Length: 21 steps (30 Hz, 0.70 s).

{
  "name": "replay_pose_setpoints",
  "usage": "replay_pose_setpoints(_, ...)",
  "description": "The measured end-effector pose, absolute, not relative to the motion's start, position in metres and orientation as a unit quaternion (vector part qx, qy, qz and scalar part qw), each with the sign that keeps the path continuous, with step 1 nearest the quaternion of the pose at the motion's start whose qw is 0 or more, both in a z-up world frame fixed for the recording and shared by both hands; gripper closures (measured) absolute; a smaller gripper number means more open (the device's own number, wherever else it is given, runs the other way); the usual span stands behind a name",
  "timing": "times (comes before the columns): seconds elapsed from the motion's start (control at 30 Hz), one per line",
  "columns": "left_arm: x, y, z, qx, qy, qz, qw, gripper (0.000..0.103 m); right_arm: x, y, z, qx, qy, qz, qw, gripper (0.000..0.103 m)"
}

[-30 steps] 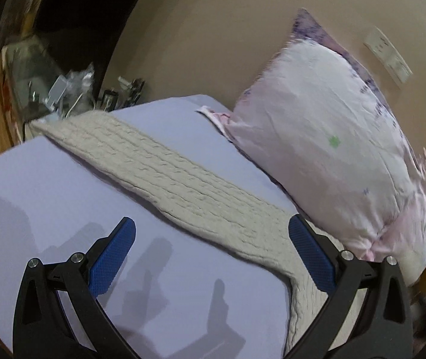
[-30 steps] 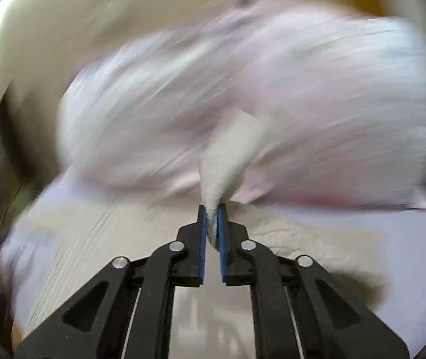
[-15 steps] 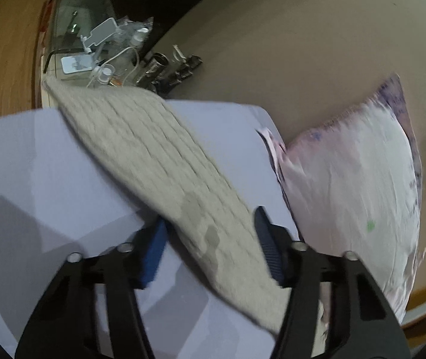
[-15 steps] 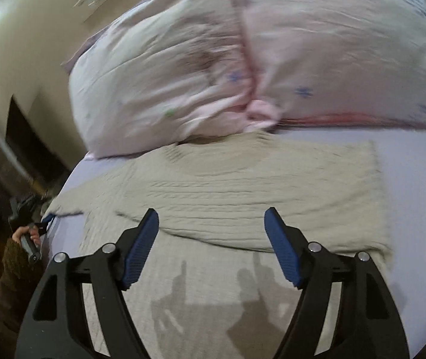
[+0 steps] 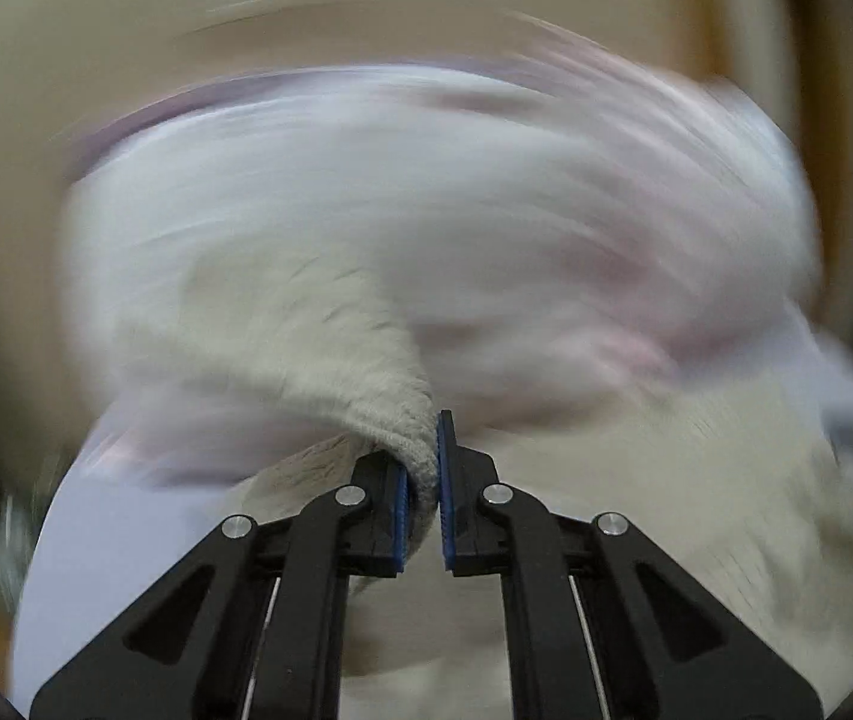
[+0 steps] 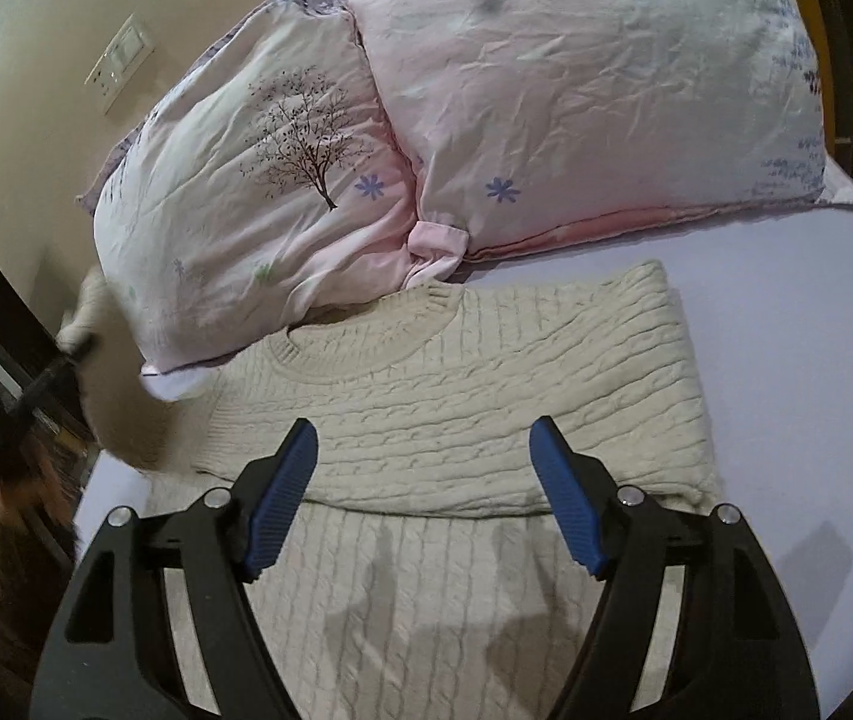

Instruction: Fold small clothes

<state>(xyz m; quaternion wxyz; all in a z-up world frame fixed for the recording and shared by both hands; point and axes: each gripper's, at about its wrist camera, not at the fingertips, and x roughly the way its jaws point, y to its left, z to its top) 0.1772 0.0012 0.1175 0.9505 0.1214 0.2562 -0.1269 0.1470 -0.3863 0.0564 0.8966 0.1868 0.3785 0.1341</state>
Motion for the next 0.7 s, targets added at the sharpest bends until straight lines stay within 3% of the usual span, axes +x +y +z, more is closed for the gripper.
replay_pose_setpoints(0.13, 0.147, -0.125, 0.047, 0.303, 0.275, -0.221, 0.885, 0.091, 0.160, -0.386, 0.044, 0.213, 0.405, 0.147, 0.877, 0.030)
replay_pose_setpoints(0.2, 0.135, -0.125, 0.044, 0.299, 0.278, -0.232, 0.883, 0.086, 0.164, -0.389, 0.040, 0.225, 0.418, 0.150, 0.868, 0.032)
replay_pose_setpoints(0.27, 0.129, -0.093, 0.059, 0.234, 0.292, -0.236, 0.897, 0.067, 0.168, -0.396, 0.035, 0.237, 0.428, 0.145, 0.860, 0.041)
replay_pose_setpoints(0.3, 0.127, -0.076, 0.067, 0.200, 0.297, -0.232, 0.904, 0.052, 0.171, -0.399, 0.032, 0.241, 0.434, 0.138, 0.857, 0.047)
replay_pose_setpoints(0.33, 0.125, -0.055, 0.074, 0.166, 0.303, -0.225, 0.911, 0.046, 0.175, -0.403, 0.028, 0.246, 0.442, 0.124, 0.854, 0.050)
replay_pose_setpoints(0.47, 0.100, 0.040, 0.081, 0.033, 0.346, -0.187, 0.919, 0.036, 0.185, -0.407, 0.009, 0.258, 0.469, 0.091, 0.840, 0.057)
replay_pose_setpoints(0.57, 0.078, 0.091, 0.067, -0.039, 0.381, -0.157, 0.910, 0.034, 0.188, -0.391, 0.003, 0.207, 0.475, 0.091, 0.851, 0.095)
replay_pose_setpoints(0.7, 0.049, 0.133, 0.046, -0.137, 0.408, -0.163, 0.888, 0.033, 0.187, -0.402, 0.027, 0.208, 0.407, 0.066, 0.887, 0.098)
